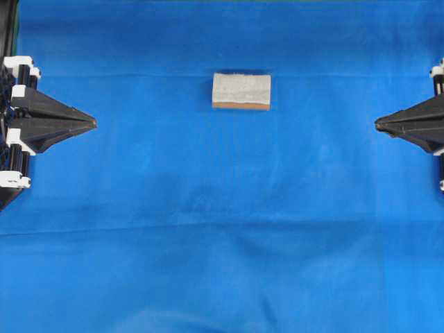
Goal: Hand over the sponge with the left arm and wipe it with the right arm.
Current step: 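Move the left gripper toward the sponge at table center, then grasp the sponge's left end with the left gripper and lift it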
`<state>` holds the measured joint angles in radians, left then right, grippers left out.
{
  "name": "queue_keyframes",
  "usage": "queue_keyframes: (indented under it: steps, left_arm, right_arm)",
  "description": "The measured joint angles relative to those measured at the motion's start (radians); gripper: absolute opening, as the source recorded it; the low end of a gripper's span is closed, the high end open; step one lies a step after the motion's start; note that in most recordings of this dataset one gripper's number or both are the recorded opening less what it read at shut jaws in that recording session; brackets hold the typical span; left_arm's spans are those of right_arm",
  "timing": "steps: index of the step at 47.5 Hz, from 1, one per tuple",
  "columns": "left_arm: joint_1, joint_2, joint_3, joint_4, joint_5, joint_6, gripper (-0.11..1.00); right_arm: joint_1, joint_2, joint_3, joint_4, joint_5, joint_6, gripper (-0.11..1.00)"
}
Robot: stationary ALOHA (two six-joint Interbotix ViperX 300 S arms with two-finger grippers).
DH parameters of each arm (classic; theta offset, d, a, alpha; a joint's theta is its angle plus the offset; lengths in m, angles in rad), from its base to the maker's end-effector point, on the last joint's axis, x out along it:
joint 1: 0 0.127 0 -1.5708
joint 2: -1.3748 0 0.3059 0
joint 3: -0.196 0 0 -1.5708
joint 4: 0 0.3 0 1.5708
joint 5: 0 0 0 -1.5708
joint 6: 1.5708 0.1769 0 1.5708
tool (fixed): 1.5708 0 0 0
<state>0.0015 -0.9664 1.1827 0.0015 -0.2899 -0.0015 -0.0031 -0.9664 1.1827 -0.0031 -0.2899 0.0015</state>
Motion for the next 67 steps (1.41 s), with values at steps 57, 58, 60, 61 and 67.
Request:
queue_keyframes:
  steps: [57, 58, 60, 61, 67]
  left_arm:
    - [0.241, 0.707, -0.275, -0.028, -0.031, 0.140, 0.94]
    - [0.245, 0.732, -0.287, -0.028, -0.023, 0.144, 0.94]
    - [0.250, 0.776, -0.313, -0.028, -0.008, 0.150, 0.94]
    - [0.253, 0.802, -0.328, -0.028, 0.002, 0.153, 0.94]
    - [0.258, 0.928, -0.420, -0.028, 0.052, 0.176, 0.94]
  right_arm:
    - [0.002, 0.020, -0.034, 0.000, 0.044, 0.000, 0.01]
    - [0.002, 0.020, -0.035, 0.002, 0.046, 0.000, 0.01]
    - [0.002, 0.020, -0.034, 0.000, 0.046, 0.000, 0.01]
    - [0.000, 0.021, -0.034, 0.002, 0.046, 0.000, 0.01]
    - [0.002, 0.021, -0.035, 0.002, 0.055, 0.000, 0.01]
